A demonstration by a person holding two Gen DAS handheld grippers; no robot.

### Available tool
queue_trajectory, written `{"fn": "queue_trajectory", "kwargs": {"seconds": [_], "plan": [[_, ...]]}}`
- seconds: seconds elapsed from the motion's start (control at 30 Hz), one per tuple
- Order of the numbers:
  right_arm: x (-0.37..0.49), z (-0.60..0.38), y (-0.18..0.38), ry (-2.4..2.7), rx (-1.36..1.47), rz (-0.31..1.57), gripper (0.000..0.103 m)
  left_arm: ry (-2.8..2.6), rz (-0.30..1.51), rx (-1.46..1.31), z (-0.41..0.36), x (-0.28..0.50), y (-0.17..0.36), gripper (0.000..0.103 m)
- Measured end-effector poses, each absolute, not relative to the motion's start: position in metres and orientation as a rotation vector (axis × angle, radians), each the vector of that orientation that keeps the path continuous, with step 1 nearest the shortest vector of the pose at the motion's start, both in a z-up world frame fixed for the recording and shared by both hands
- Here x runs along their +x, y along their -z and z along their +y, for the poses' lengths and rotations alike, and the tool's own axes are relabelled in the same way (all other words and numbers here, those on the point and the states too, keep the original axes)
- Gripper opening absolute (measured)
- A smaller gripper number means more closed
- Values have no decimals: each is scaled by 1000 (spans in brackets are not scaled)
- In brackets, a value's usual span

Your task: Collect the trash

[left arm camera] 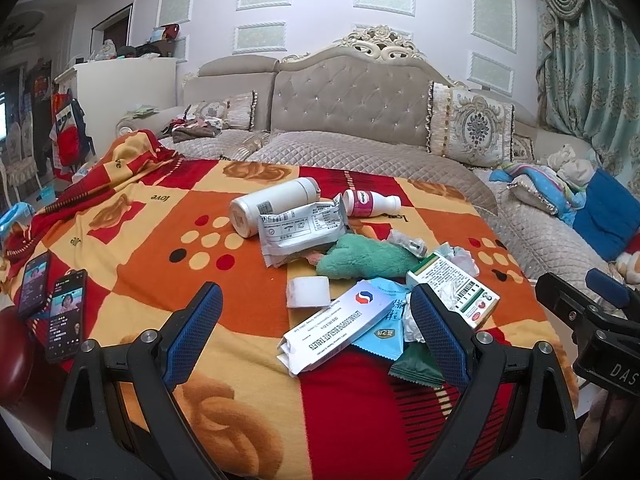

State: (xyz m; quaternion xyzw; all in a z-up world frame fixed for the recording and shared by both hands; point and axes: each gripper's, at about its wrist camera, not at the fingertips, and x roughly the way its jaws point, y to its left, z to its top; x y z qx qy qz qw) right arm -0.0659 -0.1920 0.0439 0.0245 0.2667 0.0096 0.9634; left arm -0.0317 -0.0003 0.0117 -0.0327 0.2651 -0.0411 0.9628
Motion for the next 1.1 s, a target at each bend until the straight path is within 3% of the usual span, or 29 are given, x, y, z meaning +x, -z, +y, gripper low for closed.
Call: {"fn": "queue_trajectory", "kwargs": {"seconds": [1.1], "plan": [[-58, -197, -30, -30, 54, 606, 103, 70, 599, -72, 1, -19, 0, 95]]}}
